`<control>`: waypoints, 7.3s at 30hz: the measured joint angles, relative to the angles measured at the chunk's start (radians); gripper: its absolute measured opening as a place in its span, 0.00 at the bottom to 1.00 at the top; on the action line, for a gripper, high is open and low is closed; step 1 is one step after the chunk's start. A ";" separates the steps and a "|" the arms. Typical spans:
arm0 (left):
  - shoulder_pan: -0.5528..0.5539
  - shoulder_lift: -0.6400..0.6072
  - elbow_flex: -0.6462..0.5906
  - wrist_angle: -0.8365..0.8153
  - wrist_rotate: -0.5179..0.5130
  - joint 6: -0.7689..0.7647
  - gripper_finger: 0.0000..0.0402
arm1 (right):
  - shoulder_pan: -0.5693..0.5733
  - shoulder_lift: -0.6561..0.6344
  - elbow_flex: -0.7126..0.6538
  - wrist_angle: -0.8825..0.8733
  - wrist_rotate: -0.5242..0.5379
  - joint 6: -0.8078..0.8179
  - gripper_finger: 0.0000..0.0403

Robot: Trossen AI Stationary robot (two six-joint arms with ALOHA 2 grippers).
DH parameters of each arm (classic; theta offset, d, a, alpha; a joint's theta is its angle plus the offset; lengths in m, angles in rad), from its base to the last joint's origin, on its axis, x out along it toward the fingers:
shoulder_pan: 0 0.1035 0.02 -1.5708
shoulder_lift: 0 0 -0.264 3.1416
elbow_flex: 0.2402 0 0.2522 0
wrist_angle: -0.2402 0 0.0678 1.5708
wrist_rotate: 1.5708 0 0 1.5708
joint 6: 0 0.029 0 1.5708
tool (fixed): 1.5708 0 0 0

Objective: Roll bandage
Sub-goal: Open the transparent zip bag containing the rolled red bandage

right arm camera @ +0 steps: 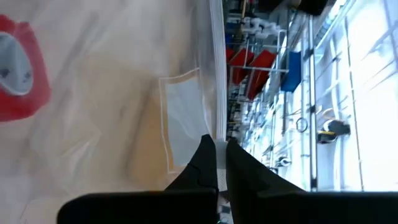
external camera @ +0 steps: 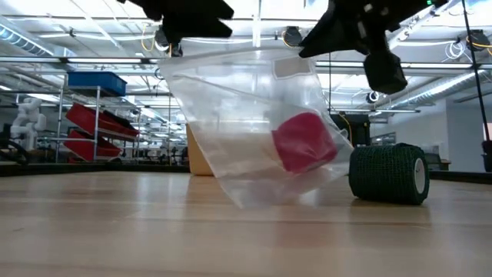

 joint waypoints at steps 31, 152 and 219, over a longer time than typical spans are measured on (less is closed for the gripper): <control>0.016 0.112 0.000 0.047 0.001 0.022 0.39 | 0.051 0.010 0.001 0.142 0.060 -0.190 0.01; -0.181 0.001 -0.075 0.224 -0.238 0.257 0.15 | -0.092 -0.191 0.001 0.275 -0.517 -0.273 0.00; -0.108 0.044 -0.075 0.193 -0.263 0.258 0.01 | -0.153 -0.191 0.002 0.105 -0.675 0.340 0.04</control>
